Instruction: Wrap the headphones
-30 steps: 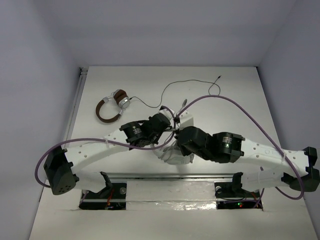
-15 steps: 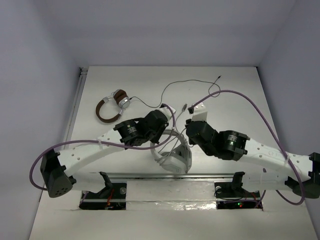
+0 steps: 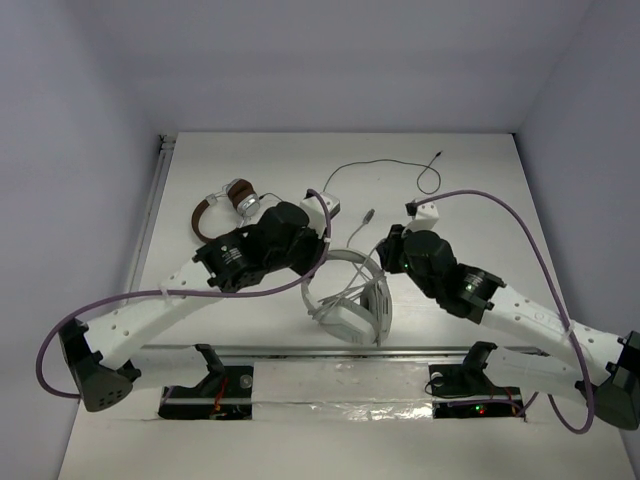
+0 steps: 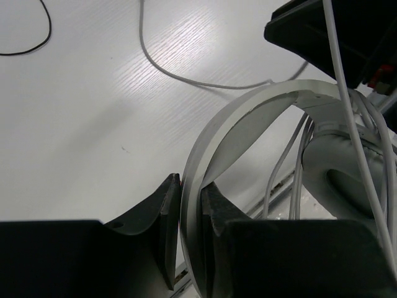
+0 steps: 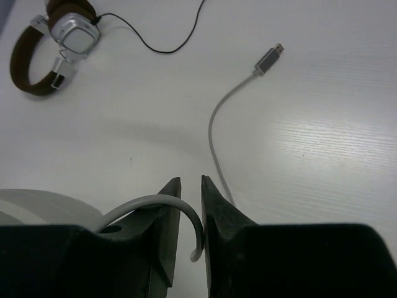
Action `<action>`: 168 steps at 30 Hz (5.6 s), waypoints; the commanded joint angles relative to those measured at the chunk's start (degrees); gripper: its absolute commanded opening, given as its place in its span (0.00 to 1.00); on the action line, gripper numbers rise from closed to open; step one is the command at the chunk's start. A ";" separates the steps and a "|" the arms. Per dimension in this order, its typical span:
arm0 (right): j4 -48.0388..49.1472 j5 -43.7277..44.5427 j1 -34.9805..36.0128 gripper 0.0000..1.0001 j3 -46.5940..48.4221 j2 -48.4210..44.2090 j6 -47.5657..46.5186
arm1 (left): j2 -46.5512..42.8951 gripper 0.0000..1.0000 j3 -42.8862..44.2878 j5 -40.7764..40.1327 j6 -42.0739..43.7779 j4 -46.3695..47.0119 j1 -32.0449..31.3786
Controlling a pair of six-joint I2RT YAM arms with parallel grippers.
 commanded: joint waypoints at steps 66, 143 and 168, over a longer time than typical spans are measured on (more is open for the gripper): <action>63.37 -44.58 -14.10 0.00 -20.16 20.47 6.23 | 6.07 0.00 24.06 9.21 -16.69 22.43 9.99; 15.28 -6.05 -23.05 0.00 -13.29 -3.09 10.54 | -2.10 0.00 16.67 30.55 -4.65 3.52 36.72; 28.38 -12.14 0.74 0.00 -7.86 13.16 16.95 | 2.56 0.00 3.49 13.90 -37.17 41.67 37.52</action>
